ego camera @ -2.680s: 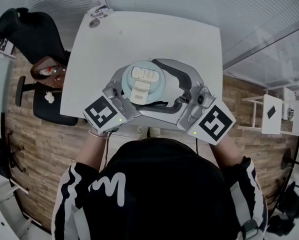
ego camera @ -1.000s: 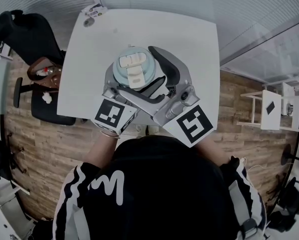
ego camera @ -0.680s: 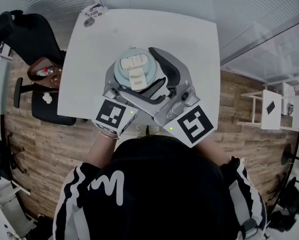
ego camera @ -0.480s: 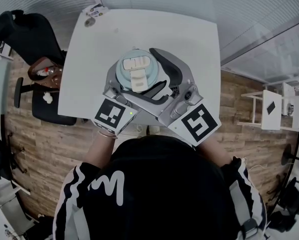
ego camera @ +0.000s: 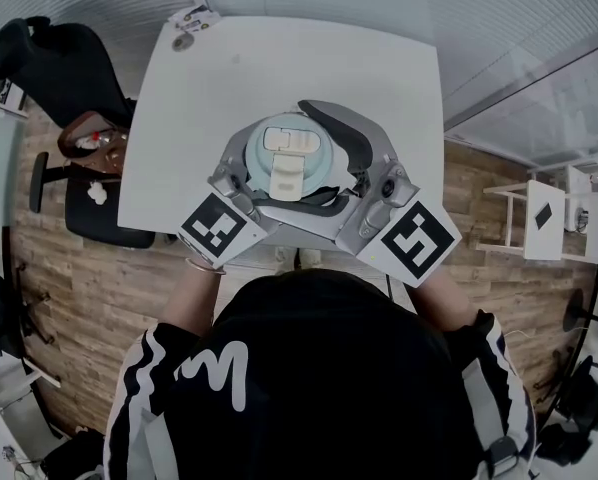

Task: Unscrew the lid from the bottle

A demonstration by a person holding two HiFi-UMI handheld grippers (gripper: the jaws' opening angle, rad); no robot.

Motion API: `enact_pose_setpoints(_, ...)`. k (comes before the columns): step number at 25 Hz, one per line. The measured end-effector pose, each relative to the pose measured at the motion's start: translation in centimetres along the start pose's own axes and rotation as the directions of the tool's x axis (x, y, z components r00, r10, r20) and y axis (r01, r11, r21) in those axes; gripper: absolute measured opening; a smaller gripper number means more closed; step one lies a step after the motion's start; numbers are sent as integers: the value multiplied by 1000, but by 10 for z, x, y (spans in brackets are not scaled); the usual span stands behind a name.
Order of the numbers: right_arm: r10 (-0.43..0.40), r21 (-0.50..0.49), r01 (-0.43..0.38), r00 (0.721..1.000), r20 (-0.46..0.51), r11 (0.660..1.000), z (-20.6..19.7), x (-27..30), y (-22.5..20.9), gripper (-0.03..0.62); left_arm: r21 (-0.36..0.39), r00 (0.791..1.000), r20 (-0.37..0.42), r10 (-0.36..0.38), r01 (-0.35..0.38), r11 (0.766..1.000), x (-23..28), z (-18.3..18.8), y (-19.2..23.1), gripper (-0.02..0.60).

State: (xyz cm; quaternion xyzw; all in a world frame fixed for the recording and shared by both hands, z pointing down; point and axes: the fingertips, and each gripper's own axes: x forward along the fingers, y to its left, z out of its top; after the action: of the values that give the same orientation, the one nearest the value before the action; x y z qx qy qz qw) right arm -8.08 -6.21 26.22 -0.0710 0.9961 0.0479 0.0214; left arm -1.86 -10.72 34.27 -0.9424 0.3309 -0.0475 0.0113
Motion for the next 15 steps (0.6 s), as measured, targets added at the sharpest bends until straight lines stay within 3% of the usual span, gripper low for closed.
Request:
enact_pose_setpoints(5, 29, -2, -29, 999, -14, 1000, 0, 1, 4, 448, -6, 999, -3, -34, 34, 999, -3, 1, -4, 454)
enact_pose_setpoints(11, 146, -32, -148, 987, -75, 988, -2, -2, 9, 455, -40, 994, 20, -109, 110, 993, -8, 6, -9, 454)
enact_pose_setpoints(15, 188, -19, -189, 981, -52, 982, 5, -2, 11, 462, -38, 988, 11, -154, 155, 987, -9, 10, -14, 454)
